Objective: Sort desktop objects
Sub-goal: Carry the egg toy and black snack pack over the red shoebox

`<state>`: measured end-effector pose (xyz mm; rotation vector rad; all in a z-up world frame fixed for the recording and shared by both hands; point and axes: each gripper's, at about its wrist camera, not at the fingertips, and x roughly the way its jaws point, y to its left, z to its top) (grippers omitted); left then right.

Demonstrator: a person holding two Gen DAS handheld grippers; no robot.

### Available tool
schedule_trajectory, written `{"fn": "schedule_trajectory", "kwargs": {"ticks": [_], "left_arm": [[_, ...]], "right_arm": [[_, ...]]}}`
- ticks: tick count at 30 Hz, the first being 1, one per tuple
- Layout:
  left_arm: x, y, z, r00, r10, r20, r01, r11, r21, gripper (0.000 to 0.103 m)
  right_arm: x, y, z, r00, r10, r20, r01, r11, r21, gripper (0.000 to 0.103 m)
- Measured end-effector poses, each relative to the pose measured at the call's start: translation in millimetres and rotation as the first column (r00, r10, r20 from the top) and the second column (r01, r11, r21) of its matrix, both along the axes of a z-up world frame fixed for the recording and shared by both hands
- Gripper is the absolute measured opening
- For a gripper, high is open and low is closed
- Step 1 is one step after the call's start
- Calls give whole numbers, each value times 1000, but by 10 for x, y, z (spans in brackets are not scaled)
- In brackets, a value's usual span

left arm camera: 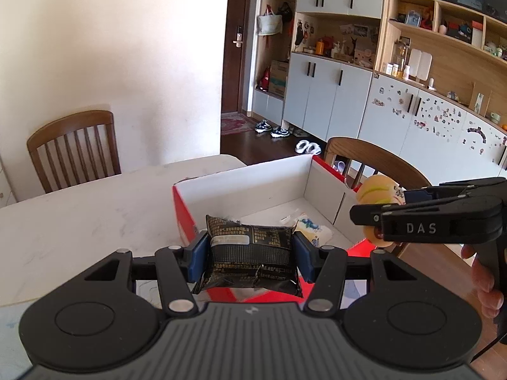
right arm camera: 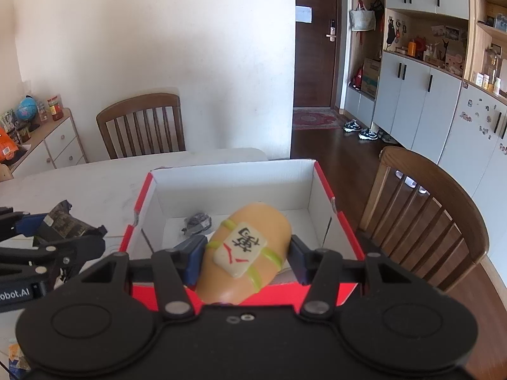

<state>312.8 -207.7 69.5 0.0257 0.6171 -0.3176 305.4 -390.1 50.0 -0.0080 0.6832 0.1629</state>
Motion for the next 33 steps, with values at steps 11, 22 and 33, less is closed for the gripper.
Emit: {"fn": "schedule_trajectory", "kwargs": {"ticks": [11,22,33], "left_arm": [[533,-111,-34,999,-23,-45,23,1000,8,55],[1079,-252,-209,992,-67,-108,71,997,35,55],[1462,-387,-475,985,-69,-161,86,991,100,55]], "right_arm": [[331,-51,-127,999,24,-27,-24,1000,-7,54],[607,-50,-365,995,43,-94,-44,999,-15,54],[808,35,-607,985,83,-153,-88,996,-31,54]]}}
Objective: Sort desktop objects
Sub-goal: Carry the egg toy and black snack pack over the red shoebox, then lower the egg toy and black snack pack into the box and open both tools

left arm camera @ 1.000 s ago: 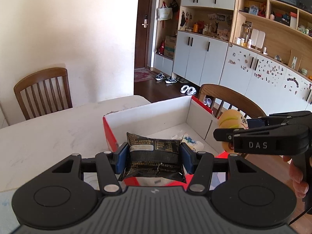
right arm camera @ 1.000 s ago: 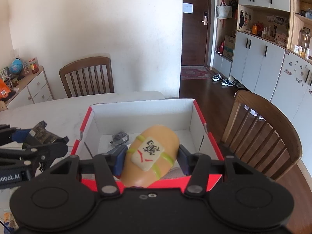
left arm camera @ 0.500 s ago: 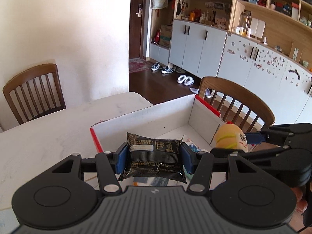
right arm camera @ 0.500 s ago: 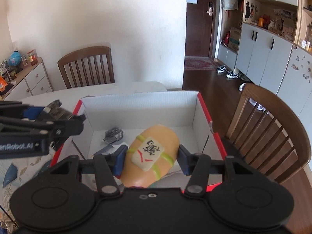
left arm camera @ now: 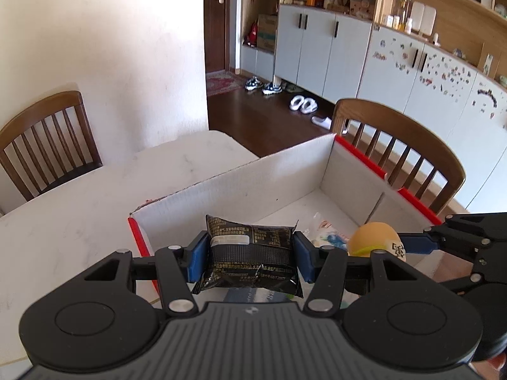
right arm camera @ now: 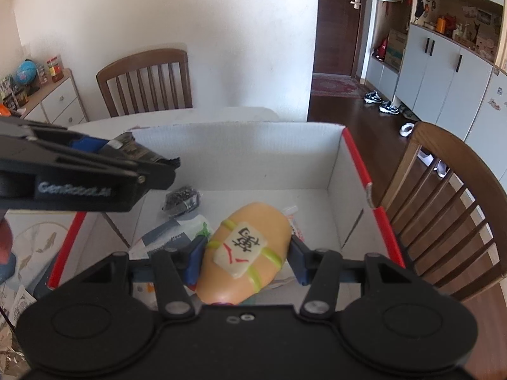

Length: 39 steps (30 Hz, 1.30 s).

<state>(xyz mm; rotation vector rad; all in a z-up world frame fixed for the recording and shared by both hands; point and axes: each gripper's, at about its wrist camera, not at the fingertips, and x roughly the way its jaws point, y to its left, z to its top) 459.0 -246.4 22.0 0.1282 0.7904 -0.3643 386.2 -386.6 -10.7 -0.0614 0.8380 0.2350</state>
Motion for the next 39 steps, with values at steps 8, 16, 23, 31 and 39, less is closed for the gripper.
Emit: {"fn": "schedule_trajectory", "kwargs": {"ticks": [8,16,23,31,39], "left_arm": [[186,-117,-200,999,-35,-24,36,997,66,55],[329,-216,-416,996,-50,-75,58,992,113,55],[412,-289,-542,992,-55,-112,71,987,145,55],[488,-330,-647,982,-53,-181,85,981,177,55],[520,-288,-698,971,-40,-235,80,983,163,57]], "right_arm": [[84,38,-146,998,32,-56,-34,999,-19,54],[203,131,-311,985,67,-161,-74,997,-37,54],[252,191,-406,976,80,-204,-92,994,-52,53],[289,244,-469,972,90,-216,-107,992,-68,54],[279,239,-479,970,97,-222,-115,991,-67,55]]}}
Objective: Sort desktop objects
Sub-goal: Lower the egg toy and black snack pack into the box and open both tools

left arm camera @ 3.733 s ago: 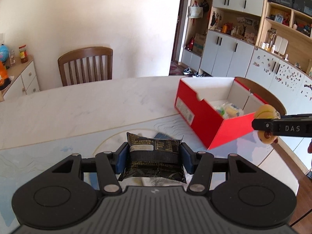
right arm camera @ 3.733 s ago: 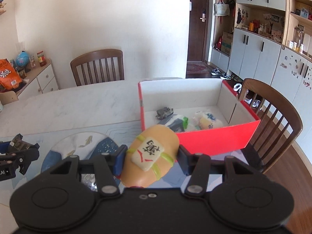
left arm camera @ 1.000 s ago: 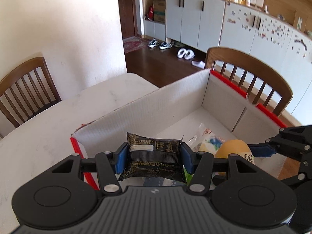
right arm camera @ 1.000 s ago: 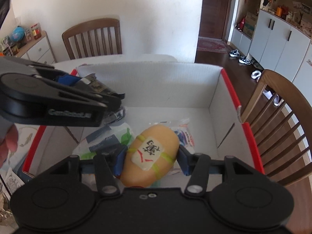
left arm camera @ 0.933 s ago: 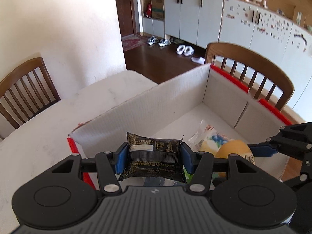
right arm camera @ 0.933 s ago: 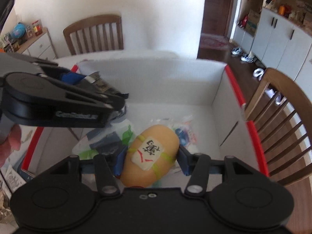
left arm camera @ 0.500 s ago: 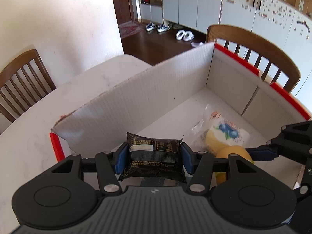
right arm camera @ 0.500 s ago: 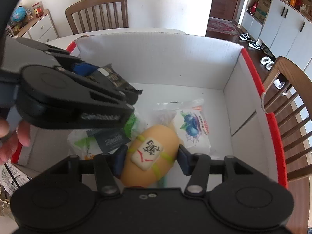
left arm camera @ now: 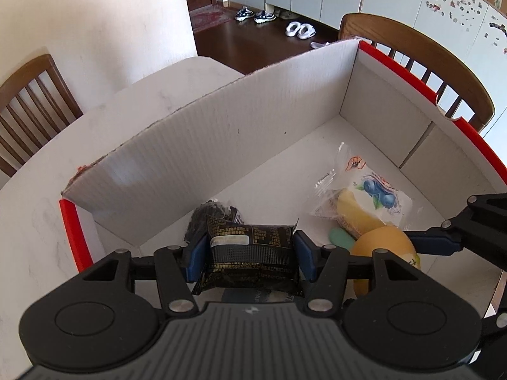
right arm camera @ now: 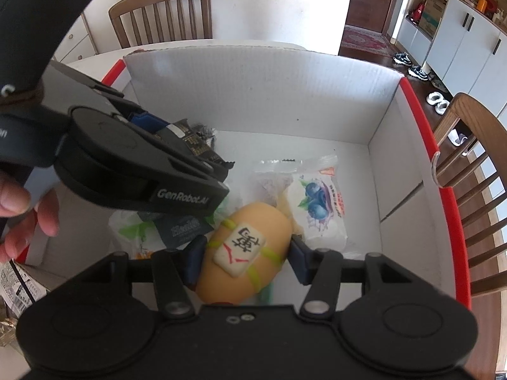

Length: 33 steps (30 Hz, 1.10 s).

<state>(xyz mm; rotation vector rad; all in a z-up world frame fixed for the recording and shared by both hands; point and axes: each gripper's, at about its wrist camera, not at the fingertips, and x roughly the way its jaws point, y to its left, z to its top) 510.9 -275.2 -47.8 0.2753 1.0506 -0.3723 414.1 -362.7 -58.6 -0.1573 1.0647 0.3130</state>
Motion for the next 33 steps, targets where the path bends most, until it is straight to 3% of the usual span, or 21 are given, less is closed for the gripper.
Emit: {"fn": "schedule_trajectory", "kwargs": {"ticks": [6,11,33], "left_arm": [[-24,-1,-1,1000,12,8,-12,1000,12,63],[-88,-47,86,1000,8,30,-8,1000,-6,78],[-480,108,663,992,9,129,5,994,-107,78]], "right_arm": [[5,-27,1,1000,-10,-9,10,1000,4,59],[-21,-57,28,1000,-16,8,16,1000,5,65],[-356,-124,577,994,-31,106,26,999,46,65]]}}
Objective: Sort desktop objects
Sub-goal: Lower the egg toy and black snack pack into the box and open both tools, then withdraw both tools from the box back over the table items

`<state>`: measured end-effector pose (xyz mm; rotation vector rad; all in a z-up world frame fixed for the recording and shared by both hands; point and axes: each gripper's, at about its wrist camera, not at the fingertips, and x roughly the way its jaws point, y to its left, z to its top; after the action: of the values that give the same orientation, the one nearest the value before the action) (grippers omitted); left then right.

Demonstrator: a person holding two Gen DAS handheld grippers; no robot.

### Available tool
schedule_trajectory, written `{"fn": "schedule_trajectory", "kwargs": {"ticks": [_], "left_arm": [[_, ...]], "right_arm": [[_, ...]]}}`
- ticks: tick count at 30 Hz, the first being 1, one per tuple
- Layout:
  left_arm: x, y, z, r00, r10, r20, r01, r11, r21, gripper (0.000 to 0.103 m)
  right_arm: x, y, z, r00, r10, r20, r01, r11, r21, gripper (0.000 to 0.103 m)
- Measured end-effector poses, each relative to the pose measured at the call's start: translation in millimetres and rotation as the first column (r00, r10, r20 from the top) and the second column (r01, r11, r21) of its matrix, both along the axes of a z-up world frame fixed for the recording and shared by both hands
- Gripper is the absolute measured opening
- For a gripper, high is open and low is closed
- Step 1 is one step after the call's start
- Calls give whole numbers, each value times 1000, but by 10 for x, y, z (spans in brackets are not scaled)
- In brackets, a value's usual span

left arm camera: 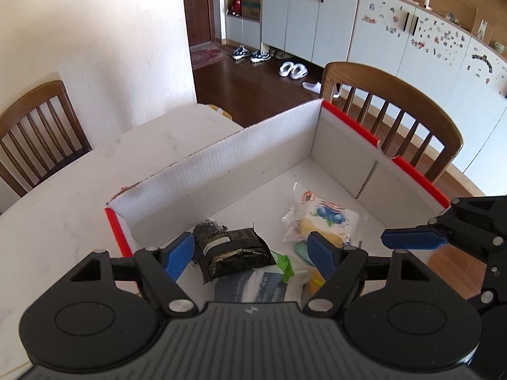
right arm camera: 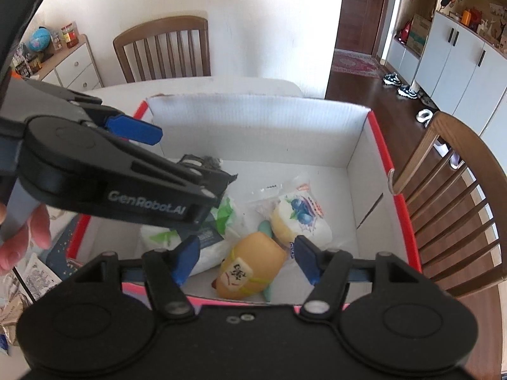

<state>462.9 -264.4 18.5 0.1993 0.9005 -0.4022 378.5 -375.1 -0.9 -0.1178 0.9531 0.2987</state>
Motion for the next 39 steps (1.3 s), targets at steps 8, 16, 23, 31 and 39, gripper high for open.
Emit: {"fn": "schedule_trajectory", "kwargs": {"ticks": [8,16,23,31,39], "left_arm": [[-274,146,223,999,-2,45,4,999,-33,78],[-611,299,461,996,-14,87,20,998,-66,78],[-910,474,592,993,-27,116,38,995,-93,78],[-1227,731,661,991,-37,128,51,993,-109,78],[-1599,1050,716,988,-46,146,64,991,-121,78]], "right_arm": [[-188,49,157,999,-11,32,11,1000,7,65],[-425,100,294,997,-39,70,38,999,9,65],[-634,147,379,992,-78,99,77,997,13,65],[-891,330,439,989,-100,111,97,995,33,65],[-1136,624,446,988,-99,120,97,995,25,65]]}}
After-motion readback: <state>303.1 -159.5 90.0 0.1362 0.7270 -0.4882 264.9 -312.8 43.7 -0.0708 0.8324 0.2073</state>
